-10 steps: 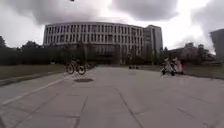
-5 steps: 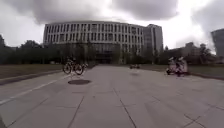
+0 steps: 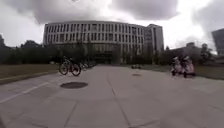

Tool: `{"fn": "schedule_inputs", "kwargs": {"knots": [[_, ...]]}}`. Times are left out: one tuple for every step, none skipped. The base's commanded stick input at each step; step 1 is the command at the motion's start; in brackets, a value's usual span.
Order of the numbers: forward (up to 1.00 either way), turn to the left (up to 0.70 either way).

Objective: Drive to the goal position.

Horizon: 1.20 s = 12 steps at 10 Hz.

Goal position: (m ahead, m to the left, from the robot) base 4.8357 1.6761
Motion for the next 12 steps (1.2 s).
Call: {"fn": "schedule_inputs", "kwargs": {"knots": [[1.00,0.00],[1.00,0.00],[1.00,0.02],[1.00,0.05],[1.00,0.02],[1.00,0.04],[1.00,0.06],[1.00,0.06],[1.00,0.06],[1.00,0.00],[1.00,0.00],[1.00,0.00]]}}
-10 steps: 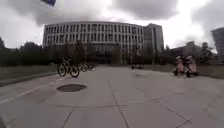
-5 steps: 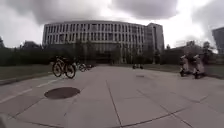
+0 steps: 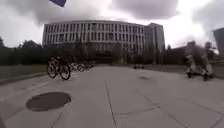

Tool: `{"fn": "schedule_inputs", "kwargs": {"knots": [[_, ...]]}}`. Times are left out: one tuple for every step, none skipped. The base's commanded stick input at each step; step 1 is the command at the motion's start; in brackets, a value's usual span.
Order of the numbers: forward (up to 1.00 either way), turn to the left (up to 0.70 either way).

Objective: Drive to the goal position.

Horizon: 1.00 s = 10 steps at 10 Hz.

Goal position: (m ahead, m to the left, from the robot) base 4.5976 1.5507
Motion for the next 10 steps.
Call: {"fn": "schedule_inputs", "kwargs": {"knots": [[1.00,0.00],[1.00,0.00],[1.00,0.00],[1.00,0.00],[1.00,0.00],[1.00,0.00],[1.00,0.00],[1.00,0.00],[1.00,0.00],[1.00,0.00]]}}
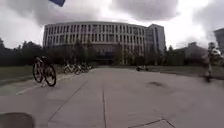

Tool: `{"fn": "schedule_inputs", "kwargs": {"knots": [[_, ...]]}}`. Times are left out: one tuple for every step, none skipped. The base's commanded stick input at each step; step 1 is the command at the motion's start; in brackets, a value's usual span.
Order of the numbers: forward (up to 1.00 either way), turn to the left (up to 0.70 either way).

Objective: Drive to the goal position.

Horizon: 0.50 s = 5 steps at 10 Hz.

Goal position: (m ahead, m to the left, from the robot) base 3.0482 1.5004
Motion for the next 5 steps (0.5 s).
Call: {"fn": "schedule_inputs", "kwargs": {"knots": [[1.00,0.00],[1.00,0.00],[1.00,0.00],[1.00,0.00],[1.00,0.00]]}}
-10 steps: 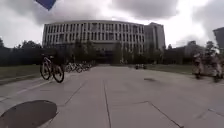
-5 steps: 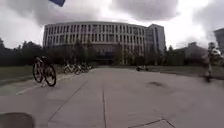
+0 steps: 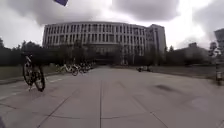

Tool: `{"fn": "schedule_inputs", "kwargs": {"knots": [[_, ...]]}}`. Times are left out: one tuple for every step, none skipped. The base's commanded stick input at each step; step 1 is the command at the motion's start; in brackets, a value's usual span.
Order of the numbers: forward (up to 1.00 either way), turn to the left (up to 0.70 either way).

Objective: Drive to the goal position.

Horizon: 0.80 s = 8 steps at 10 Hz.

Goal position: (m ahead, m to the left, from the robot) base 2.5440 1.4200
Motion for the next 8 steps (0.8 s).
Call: {"fn": "schedule_inputs", "kwargs": {"knots": [[1.00,0.00],[1.00,0.00],[1.00,0.00],[1.00,0.09],[1.00,0.06],[1.00,0.02],[1.00,0.00],[1.00,0.00]]}}
